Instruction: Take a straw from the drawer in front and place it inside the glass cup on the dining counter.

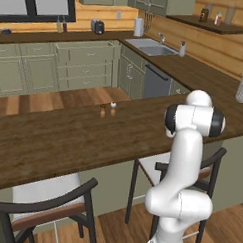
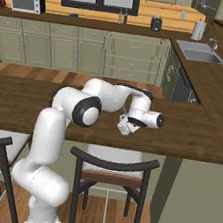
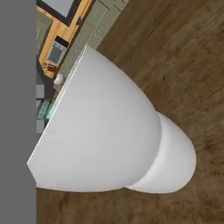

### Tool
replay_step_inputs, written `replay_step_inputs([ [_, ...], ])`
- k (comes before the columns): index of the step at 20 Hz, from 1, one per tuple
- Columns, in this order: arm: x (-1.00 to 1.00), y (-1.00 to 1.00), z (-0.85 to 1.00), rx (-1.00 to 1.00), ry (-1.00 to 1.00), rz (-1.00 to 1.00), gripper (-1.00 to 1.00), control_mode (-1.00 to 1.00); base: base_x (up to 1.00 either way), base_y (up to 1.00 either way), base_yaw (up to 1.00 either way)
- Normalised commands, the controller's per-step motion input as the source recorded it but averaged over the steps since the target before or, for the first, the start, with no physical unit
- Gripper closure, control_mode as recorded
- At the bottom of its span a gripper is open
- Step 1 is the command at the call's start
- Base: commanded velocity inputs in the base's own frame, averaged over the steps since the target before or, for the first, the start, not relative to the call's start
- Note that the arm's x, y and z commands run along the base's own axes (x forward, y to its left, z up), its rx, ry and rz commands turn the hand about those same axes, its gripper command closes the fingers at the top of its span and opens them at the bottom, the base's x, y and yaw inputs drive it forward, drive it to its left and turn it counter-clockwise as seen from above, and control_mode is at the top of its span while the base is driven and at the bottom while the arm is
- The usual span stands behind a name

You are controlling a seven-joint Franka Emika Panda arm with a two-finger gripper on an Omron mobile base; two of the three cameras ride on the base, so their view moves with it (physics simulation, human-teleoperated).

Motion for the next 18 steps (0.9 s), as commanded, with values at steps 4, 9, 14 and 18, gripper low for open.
replay_step_inputs([
  [4,-0.65,0.0,-0.48,0.0,-0.01,0.01,1.0,-1.0,0.0,0.0,0.0],
  [9,-0.2,0.0,-0.45,0.0,-0.01,0.0,1.0,-1.0,0.0,0.0,0.0],
  [14,0.27,0.0,-0.13,0.01,0.0,0.01,1.0,-1.0,0.0,0.0,0.0],
  [18,0.18,0.0,-0.02,0.03,-0.01,0.02,-1.0,-1.0,0.0,0.0,0.0],
])
